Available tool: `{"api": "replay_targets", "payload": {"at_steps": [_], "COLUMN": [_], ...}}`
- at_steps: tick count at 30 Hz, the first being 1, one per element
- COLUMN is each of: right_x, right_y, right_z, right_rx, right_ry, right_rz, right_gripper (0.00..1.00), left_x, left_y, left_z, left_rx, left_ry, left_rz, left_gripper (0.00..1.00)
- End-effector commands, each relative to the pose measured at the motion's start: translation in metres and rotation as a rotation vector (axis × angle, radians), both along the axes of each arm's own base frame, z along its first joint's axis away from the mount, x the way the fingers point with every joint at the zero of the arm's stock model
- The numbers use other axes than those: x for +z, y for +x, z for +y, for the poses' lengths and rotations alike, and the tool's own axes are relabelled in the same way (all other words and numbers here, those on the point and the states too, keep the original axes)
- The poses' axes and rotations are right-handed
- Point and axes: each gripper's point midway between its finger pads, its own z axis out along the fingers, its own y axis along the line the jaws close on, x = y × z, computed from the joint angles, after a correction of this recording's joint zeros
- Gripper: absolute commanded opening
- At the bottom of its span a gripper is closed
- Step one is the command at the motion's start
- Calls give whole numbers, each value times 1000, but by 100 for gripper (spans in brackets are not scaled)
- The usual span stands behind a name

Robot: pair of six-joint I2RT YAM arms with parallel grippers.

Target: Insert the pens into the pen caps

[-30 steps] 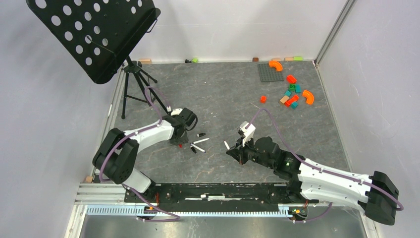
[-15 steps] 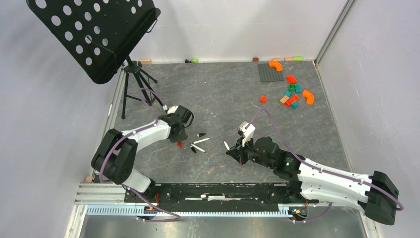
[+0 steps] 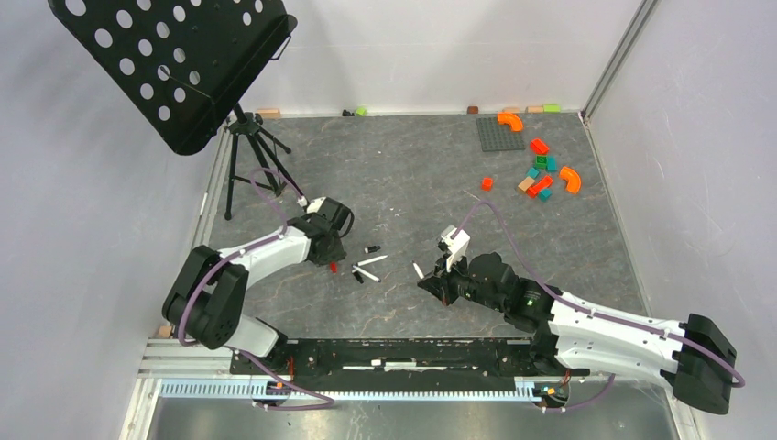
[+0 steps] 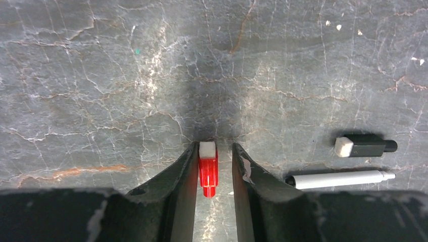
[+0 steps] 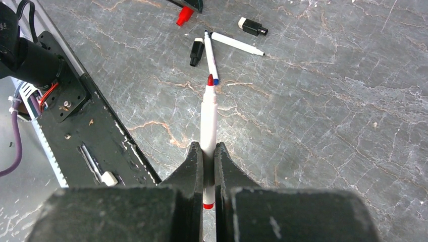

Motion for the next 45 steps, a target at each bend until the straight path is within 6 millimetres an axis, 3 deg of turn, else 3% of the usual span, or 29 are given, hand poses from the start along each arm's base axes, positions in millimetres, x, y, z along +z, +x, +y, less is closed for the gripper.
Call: {"api": "replay_targets", "payload": {"at_steps": [1,9,29,33,36,40,45], "right_x": [26,24,20,21,22,22,20], "right_y": [4,3,3,3,3,5,9], "right_z": [11,15,14,12,11,9,6], "right_rx": [10,23,22,18,12,-6,-40], "right_ry": [65,65,55,55,55,52,59], "right_rz": [-31,-22,-19,-21,-23,-19,-23], "right_gripper": [0,0,0,0,0,0,0], "left_x": [-8,-5,-16,-20,-22,-12,16], "left_y": [-20,-22,-21,-22,-22,-17,-8], "left_z": [-1,8,13,10,9,6,6], "left_rx": [9,5,-62,-80,-94,-99,-91], "left_ry": [-35,12,95,89,85,60,42], "left_rz": [65,63,136,151,158,106,-2], "left_gripper": [38,41,31,21,2,2,2]}}
